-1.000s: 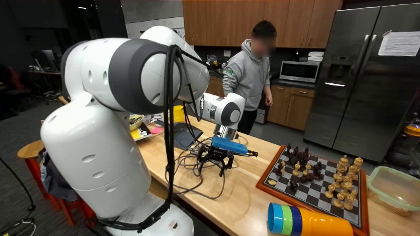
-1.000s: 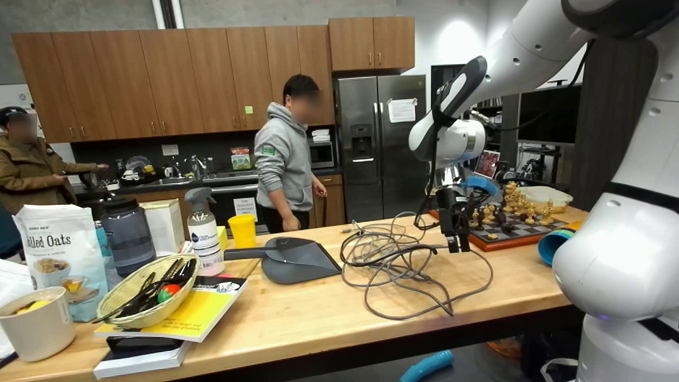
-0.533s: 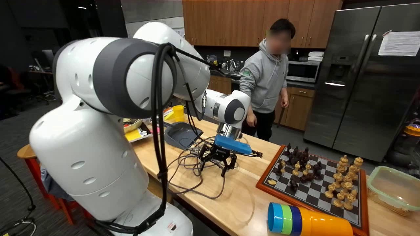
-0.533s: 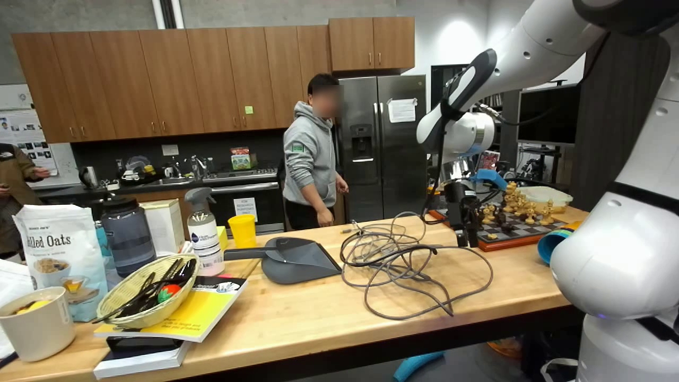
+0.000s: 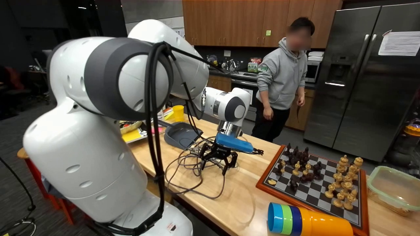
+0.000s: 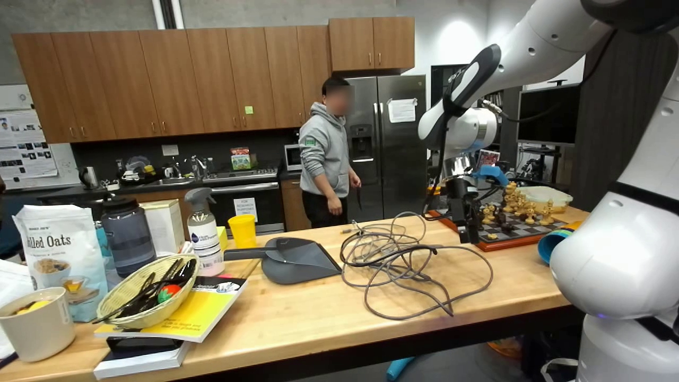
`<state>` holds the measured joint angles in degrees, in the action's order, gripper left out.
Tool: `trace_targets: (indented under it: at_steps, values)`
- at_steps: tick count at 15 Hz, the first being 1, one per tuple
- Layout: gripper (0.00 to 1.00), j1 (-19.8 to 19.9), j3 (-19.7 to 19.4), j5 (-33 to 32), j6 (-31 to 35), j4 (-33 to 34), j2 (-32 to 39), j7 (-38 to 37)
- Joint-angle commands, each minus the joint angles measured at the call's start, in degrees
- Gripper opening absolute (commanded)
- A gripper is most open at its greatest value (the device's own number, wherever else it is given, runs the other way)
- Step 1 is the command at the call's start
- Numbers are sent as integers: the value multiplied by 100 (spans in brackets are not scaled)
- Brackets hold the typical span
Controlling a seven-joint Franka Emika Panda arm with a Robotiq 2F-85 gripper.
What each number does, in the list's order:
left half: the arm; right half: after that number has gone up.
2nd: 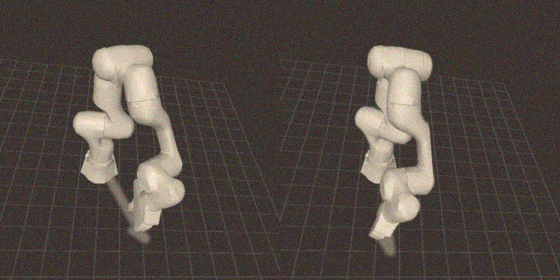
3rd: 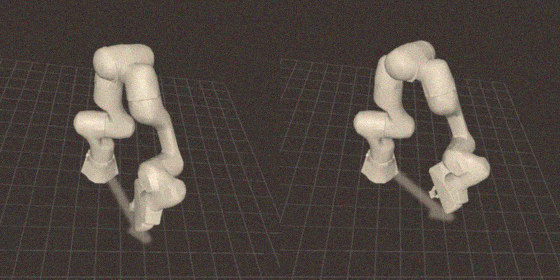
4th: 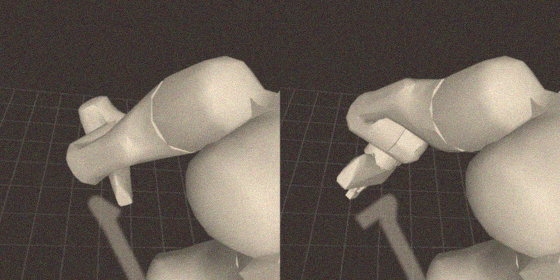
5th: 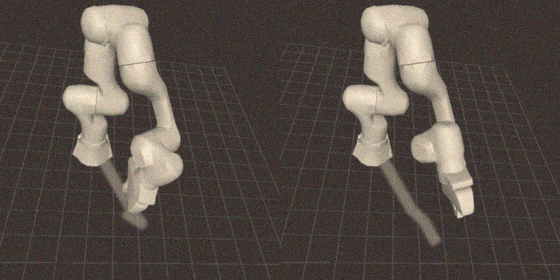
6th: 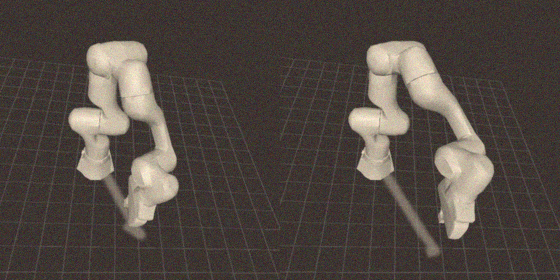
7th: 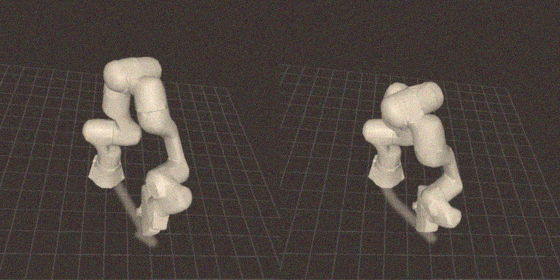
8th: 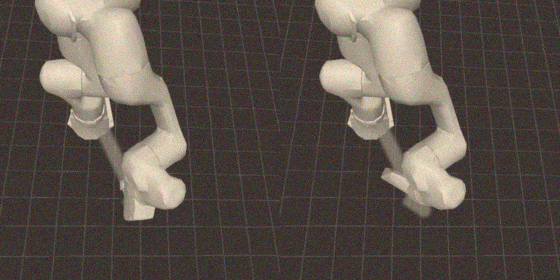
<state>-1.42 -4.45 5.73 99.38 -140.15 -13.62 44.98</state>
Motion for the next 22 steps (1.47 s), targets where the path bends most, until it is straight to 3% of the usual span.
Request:
trace_targets:
  at_steps: [1,10,22]
  values:
    - [100,0,-15,-177,-33,200,151,312]
    - [100,49,14,-664,192,440,445,836]
    - [100,180,-16,-894,253,419,456,902]
